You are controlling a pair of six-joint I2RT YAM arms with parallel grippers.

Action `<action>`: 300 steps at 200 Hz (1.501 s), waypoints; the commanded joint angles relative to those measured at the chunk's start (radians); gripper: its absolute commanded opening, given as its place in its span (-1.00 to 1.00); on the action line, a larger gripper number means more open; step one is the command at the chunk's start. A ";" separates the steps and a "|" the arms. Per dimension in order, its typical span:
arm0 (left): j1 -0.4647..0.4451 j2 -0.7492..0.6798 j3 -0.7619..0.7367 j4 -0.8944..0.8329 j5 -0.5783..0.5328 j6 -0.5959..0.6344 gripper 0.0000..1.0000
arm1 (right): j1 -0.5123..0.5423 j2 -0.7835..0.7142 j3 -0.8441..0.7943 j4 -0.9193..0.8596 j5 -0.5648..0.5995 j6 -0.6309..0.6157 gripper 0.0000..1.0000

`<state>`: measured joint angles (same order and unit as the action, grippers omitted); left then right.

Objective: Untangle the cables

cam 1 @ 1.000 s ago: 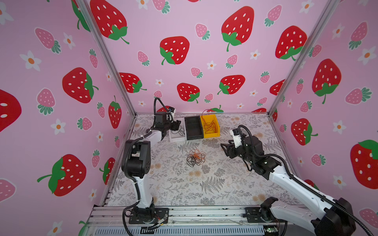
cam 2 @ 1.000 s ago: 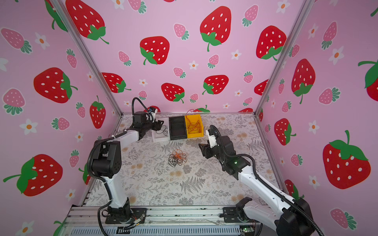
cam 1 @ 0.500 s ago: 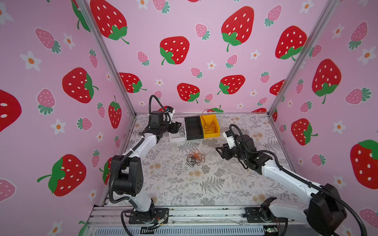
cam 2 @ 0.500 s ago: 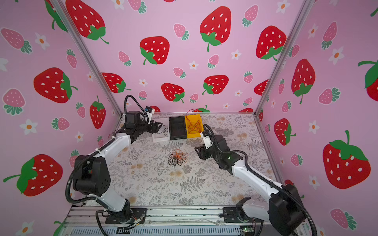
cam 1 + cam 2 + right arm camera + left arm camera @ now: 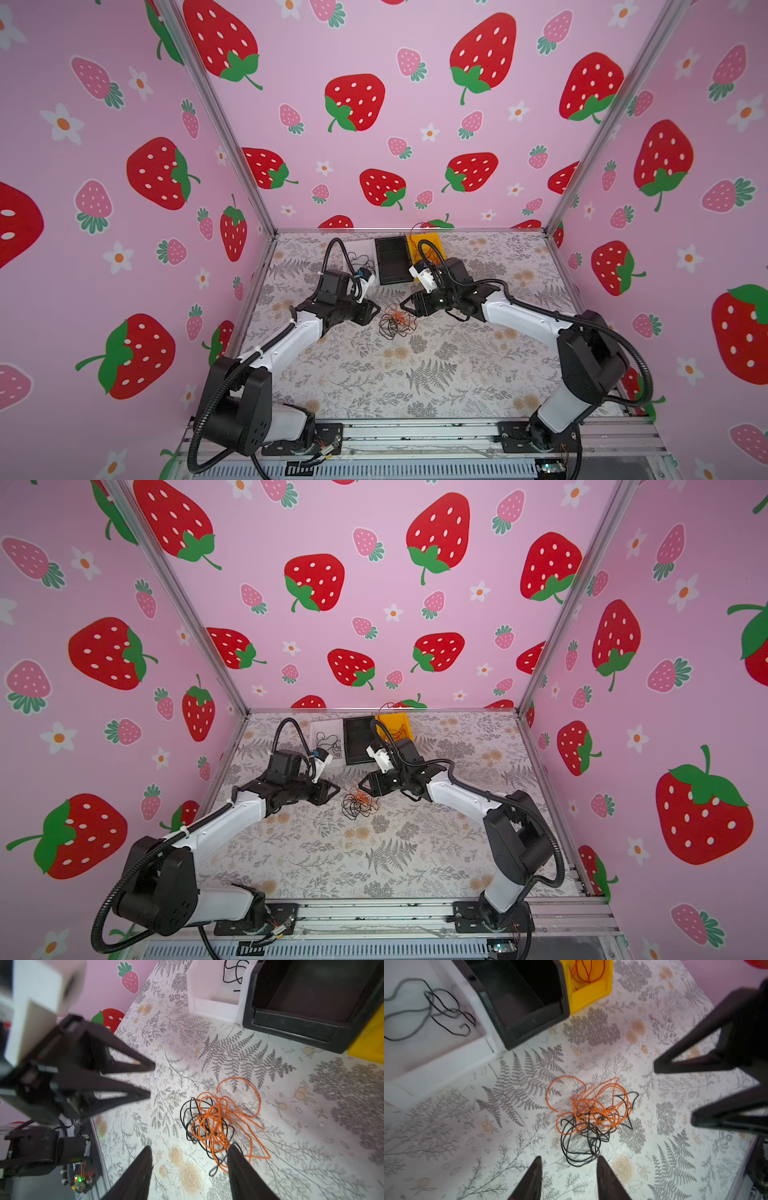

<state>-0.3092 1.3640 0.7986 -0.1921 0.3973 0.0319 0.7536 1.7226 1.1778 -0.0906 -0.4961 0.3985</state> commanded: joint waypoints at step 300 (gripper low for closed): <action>-0.047 0.320 0.310 -0.190 0.263 0.652 -0.03 | -0.023 -0.075 0.045 -0.217 0.016 -0.013 -1.00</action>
<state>-0.3603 1.6802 1.0634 -0.2962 0.5915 0.5976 0.7448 1.6642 1.2224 -0.2939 -0.4881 0.3969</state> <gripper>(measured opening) 0.482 0.052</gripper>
